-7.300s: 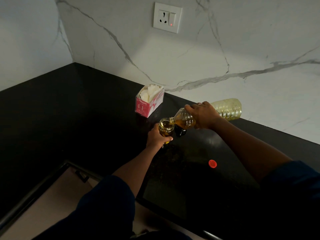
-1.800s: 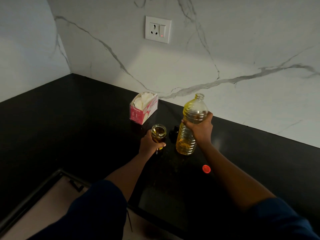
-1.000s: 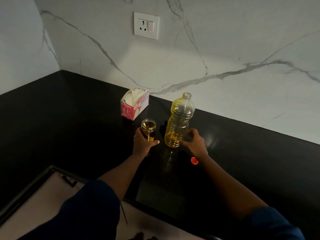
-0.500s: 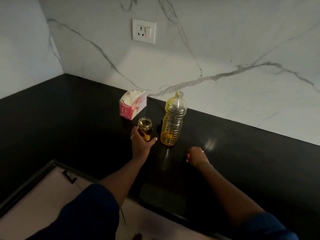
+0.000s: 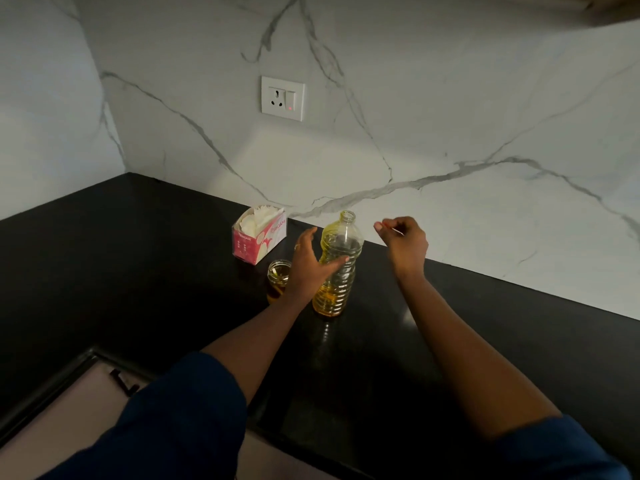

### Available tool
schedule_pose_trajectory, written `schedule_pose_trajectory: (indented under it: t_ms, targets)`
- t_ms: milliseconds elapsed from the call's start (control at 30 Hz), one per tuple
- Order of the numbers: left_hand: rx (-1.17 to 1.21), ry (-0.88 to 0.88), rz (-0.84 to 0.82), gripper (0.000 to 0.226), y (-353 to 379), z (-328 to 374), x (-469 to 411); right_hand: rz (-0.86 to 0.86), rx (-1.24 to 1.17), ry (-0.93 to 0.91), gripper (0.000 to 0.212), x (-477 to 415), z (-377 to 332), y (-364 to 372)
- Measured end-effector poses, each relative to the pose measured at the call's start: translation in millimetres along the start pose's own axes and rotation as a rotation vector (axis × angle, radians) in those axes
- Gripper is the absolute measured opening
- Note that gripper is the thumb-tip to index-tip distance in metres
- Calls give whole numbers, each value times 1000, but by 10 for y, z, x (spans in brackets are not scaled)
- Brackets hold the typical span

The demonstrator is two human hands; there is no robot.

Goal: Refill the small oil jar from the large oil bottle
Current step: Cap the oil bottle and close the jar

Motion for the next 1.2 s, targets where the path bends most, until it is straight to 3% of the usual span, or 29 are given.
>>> schedule_pose_trajectory:
  t_ms: [233, 700, 967, 1200]
  targets:
    - [26, -92, -97, 110, 123, 81, -192, -203, 41, -220, 19, -144, -237, 338]
    - [35, -72, -168, 87, 155, 150, -286, -622, 823, -590, 33, -378, -465, 602]
    - [35, -64, -198, 87, 140, 138, -295, -715, 756, -595, 27, -443, -504, 485]
    - [-18, -51, -225, 89, 118, 110, -325, -788, 912, -654, 30, -460, -580, 577]
Point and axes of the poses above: each hand's wrist, its own x-axis away from the middle knuckle, its own y-axis out of the palm, z = x × y, the point moved 3 cm from there along -x, towards the middle knuckle, and after that the axes turned 2 degrees about y, right-handed, at the moved point
